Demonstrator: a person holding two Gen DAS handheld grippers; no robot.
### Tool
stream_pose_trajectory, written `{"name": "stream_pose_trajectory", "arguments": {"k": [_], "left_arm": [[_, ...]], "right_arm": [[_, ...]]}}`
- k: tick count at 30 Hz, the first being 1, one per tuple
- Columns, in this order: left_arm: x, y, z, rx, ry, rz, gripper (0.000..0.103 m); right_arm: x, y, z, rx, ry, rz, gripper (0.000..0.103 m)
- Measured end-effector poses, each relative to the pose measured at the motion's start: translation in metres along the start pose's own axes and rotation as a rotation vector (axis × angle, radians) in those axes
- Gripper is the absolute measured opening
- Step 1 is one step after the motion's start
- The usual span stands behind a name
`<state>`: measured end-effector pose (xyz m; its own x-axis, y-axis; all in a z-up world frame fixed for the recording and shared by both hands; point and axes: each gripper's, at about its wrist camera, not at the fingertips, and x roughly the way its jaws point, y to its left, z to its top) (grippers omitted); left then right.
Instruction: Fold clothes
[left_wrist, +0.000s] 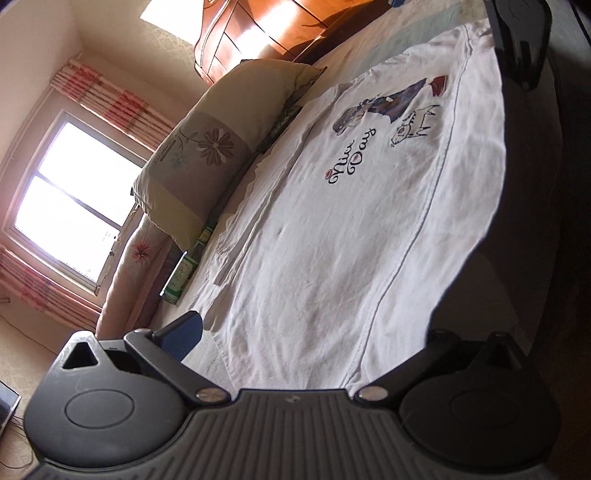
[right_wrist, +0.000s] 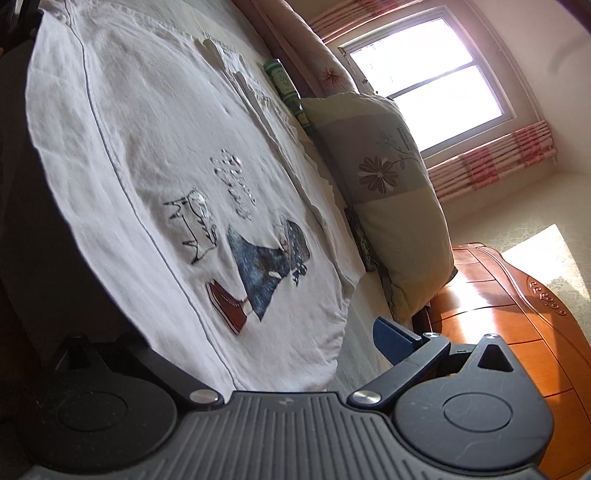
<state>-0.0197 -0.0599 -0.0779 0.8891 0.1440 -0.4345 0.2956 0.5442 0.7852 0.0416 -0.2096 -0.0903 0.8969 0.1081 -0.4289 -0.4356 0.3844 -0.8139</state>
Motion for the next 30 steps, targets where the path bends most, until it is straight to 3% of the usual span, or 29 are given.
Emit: {"name": "stream_pose_trajectory", "arguments": {"k": [7,12,18,26,30], "left_arm": [[0.002,-0.012,0.016,0.05,-0.028,0.011,0.102],[0.007,-0.012,0.019,0.057,-0.017,0.033,0.103],[0.013,0.0,0.009,-0.012,0.031,0.049,0.102],[0.02,0.003,0.02,-0.033,0.033,0.082,0.103],[0.023,0.01,0.022,-0.052,0.042,0.095,0.103]], "right_arm": [[-0.006,0.013,0.025,-0.014,-0.079,0.04,0.103],[-0.001,0.007,0.024,-0.002,-0.078,0.051,0.103],[0.006,0.001,0.008,0.005,-0.029,-0.006,0.103],[0.008,-0.002,0.012,0.071,-0.086,-0.14,0.103],[0.012,-0.005,0.011,0.062,-0.088,-0.127,0.103]]}}
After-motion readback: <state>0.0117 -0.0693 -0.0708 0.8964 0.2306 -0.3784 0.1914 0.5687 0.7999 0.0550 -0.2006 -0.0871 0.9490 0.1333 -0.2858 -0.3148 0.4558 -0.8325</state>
